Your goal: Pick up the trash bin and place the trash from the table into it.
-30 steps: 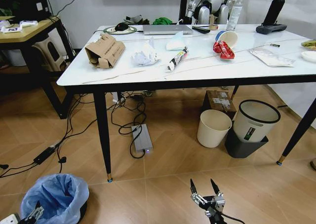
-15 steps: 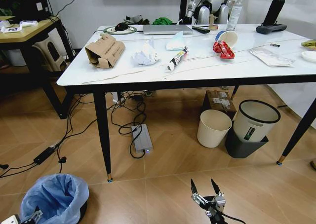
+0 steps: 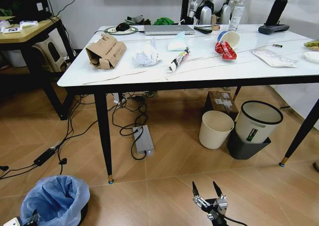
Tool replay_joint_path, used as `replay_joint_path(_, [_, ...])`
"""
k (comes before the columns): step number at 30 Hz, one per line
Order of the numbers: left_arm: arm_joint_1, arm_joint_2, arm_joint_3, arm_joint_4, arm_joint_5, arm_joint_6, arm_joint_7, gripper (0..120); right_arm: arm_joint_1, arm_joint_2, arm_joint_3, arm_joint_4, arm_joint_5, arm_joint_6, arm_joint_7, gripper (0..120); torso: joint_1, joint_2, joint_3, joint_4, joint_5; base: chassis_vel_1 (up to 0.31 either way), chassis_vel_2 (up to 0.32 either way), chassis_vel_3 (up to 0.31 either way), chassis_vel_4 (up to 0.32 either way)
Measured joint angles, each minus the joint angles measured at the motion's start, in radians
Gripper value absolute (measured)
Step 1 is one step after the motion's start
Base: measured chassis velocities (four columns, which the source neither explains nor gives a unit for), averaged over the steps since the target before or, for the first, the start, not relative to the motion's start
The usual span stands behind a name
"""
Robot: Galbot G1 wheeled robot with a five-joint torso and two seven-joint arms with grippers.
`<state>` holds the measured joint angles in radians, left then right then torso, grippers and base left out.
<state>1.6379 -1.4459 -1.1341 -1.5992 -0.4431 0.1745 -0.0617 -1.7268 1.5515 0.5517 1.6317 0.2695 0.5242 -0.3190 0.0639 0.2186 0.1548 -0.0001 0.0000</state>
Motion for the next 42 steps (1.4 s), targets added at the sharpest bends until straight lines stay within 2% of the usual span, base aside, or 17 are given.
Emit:
replay_joint_path(3, [0.001,-0.002,0.0,0.0,0.0,-0.002,0.003,30,-0.001,0.001,0.001,0.002,-0.002,0.0,0.0,100,0.0,0.0,0.0,0.0001,0.0,0.0,0.0,0.0,0.0])
replay_joint_path(6, [0.002,-0.002,0.0,0.001,0.0,-0.005,0.006,23,-0.002,0.001,0.001,0.004,-0.003,0.0,0.001,100,0.0,0.0,0.0,0.0,0.0,0.0,0.0,0.0,0.0])
replay_joint_path(8, [0.003,-0.002,0.001,0.004,0.0,-0.008,0.011,12,-0.005,0.002,0.003,0.005,-0.003,0.001,0.001,100,0.0,0.0,0.0,0.0,0.0,0.0,0.0,0.0,0.0])
replay_joint_path(13, [0.028,-0.004,0.013,-0.017,-0.001,-0.023,0.028,0,-0.007,0.005,0.006,0.007,-0.008,0.002,0.001,100,0.0,0.0,0.0,-0.0002,0.0001,0.0,0.0,0.0,0.0])
replay_joint_path(16, [0.064,-0.011,0.03,-0.052,-0.002,-0.04,0.046,0,-0.007,0.006,0.009,0.007,-0.01,0.002,0.001,100,0.0,0.0,0.0,0.0,0.0004,0.0,0.0,0.0,0.0])
replay_joint_path(20, [0.194,-0.033,0.093,-0.179,-0.021,-0.086,0.088,0,-0.007,0.004,0.019,0.008,-0.012,0.001,0.001,100,0.0,0.0,0.0,0.0003,-0.0004,0.0,0.0,0.0,0.0])
replay_joint_path(21, [0.194,-0.033,0.093,-0.179,-0.021,-0.086,0.088,0,-0.007,0.004,0.019,0.008,-0.012,0.001,0.001,100,0.0,0.0,0.0,0.0003,-0.0004,0.0,0.0,0.0,0.0])
replay_joint_path(23, [0.254,-0.036,0.129,-0.247,-0.024,-0.101,0.093,0,-0.008,0.002,0.027,0.011,-0.012,0.0,0.001,100,0.0,0.0,0.0,0.0003,0.0006,0.0,0.0,0.0,0.0])
replay_joint_path(26, [0.319,-0.036,0.176,-0.315,-0.019,-0.126,0.108,0,-0.01,0.002,0.043,0.014,-0.012,-0.006,0.002,100,0.0,0.0,0.0,0.0,0.0,0.0,0.0,0.0,0.0])
replay_joint_path(33, [0.355,-0.043,0.23,-0.386,-0.006,-0.122,0.107,0,-0.011,0.001,0.075,0.019,-0.01,-0.017,0.001,100,0.0,0.0,0.0,0.0,0.0002,0.0,0.0,0.0,0.0])
replay_joint_path(38, [0.36,-0.031,0.284,-0.426,0.07,-0.129,0.093,0,-0.025,-0.022,0.116,0.029,0.019,-0.023,-0.004,100,0.0,0.0,0.0,0.0001,0.0002,0.0,0.0,0.0,0.0])
replay_joint_path(42, [0.354,-0.017,0.316,-0.444,0.08,-0.136,0.086,0,-0.034,-0.03,0.133,0.037,0.029,-0.027,-0.005,100,0.0,0.0,0.0,0.0,0.0001,0.0,0.0,0.0,0.0])
